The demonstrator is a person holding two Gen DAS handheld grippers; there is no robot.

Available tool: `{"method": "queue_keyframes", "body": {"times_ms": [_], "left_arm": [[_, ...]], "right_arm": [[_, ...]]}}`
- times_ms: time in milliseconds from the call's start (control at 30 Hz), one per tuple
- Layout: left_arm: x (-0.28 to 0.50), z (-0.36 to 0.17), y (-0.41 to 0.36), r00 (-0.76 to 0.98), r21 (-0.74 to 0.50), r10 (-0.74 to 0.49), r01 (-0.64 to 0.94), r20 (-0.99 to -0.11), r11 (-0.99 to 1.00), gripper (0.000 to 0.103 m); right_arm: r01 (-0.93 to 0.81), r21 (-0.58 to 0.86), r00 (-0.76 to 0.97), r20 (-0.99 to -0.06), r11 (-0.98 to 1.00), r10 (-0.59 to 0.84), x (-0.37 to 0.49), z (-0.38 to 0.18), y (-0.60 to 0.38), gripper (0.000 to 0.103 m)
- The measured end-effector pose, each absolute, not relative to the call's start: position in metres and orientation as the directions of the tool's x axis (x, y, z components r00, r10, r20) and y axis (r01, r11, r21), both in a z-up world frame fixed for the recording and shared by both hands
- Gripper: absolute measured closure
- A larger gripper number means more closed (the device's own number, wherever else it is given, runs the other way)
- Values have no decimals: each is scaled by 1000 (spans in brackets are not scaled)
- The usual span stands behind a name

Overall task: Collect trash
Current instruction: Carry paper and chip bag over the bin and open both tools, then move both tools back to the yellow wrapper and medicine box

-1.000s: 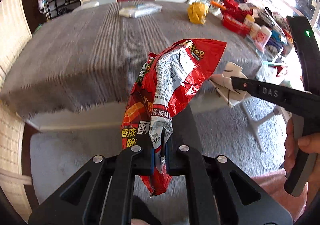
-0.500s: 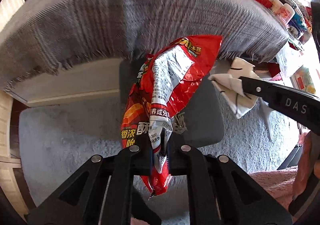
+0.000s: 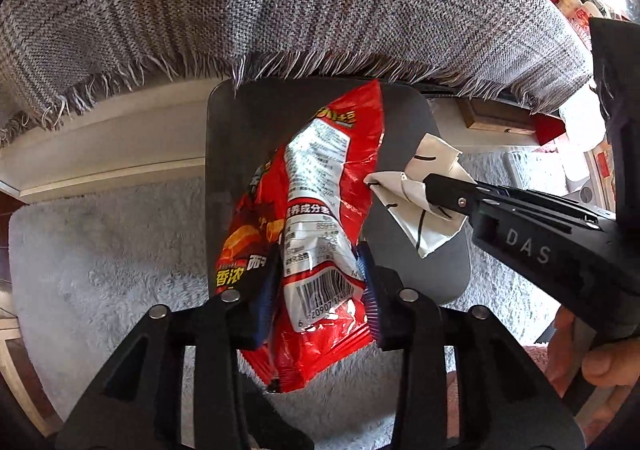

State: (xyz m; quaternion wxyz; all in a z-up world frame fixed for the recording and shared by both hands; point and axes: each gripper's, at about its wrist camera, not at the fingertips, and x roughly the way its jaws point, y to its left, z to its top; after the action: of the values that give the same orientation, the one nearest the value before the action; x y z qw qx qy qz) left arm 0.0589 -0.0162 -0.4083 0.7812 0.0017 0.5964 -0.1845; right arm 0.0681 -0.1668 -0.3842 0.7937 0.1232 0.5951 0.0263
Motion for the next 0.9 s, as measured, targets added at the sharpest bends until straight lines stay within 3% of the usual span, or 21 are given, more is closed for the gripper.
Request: {"method": "queue_keyframes", "body": {"times_ms": [133, 233, 267, 367, 433, 500, 567, 633, 900], "left_arm": [[62, -401, -19, 237, -202, -275, 291, -932, 935, 51], [61, -394, -14, 260, -194, -271, 286, -927, 938, 41], [60, -391, -11, 269, -189, -267, 280, -925, 941, 40], [58, -385, -4, 275, -176, -251, 272, -928, 946, 39], [54, -375, 7, 290, -167, -244, 265, -926, 950, 34], [50, -359, 17, 324, -155, -236, 256, -916, 954, 24], [48, -339, 21, 370, -144, -232, 250, -900, 957, 16], [47, -319, 24, 405, -139, -234, 250, -884, 958, 7], [61, -233, 10, 545, -155, -274, 255, -792, 954, 8]], "right_arm": [[130, 227, 298, -937, 965, 180, 72, -382, -169, 83], [137, 238, 315, -931, 961, 186, 73, -376, -172, 69], [136, 241, 322, -928, 961, 188, 73, -374, -173, 62], [135, 236, 339, -924, 962, 179, 70, -367, -174, 59], [137, 217, 352, -922, 966, 157, 68, -360, -175, 48], [137, 187, 389, -913, 973, 120, 65, -343, -178, 27], [154, 164, 435, -897, 974, 82, 61, -326, -185, 13], [152, 162, 483, -873, 975, 69, 59, -300, -192, 10], [134, 101, 602, -798, 986, 0, 57, -218, -208, 3]]}}
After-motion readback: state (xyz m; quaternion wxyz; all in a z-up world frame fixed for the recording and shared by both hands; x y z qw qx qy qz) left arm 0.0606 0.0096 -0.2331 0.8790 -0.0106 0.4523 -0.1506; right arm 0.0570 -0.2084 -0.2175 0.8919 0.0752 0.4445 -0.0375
